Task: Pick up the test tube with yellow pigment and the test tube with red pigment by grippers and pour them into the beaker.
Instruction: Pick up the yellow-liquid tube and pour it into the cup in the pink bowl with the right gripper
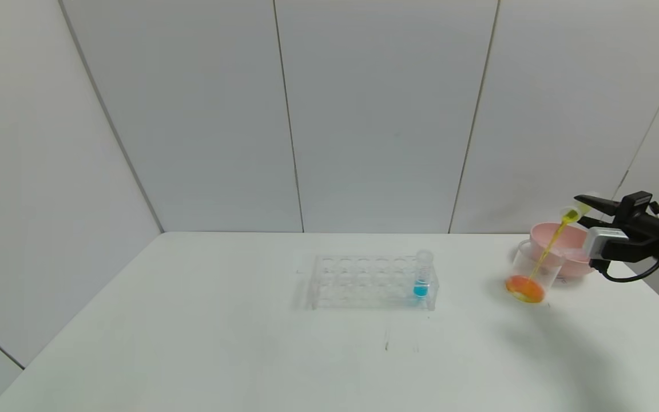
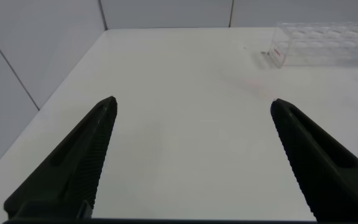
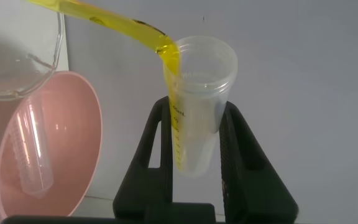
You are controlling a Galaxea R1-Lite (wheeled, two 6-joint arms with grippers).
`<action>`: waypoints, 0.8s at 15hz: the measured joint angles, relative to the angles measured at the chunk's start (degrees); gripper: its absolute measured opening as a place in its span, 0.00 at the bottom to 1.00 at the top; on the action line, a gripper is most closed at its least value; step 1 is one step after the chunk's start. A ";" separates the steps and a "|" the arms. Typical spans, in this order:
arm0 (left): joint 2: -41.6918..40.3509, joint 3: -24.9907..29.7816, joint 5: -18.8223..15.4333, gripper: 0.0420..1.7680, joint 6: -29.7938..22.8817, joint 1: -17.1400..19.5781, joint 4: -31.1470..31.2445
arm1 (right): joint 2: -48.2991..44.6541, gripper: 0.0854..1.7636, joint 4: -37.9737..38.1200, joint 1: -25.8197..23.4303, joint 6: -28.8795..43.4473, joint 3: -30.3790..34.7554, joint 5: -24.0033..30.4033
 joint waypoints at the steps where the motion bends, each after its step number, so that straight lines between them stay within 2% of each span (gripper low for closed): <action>1: 0.00 0.00 0.00 1.00 0.02 0.00 0.00 | 0.00 0.25 0.02 0.00 -0.84 -0.04 -0.52; 12: 0.00 0.00 0.00 1.00 0.02 0.00 0.00 | 0.00 0.25 0.52 0.63 -2.93 -0.06 -3.64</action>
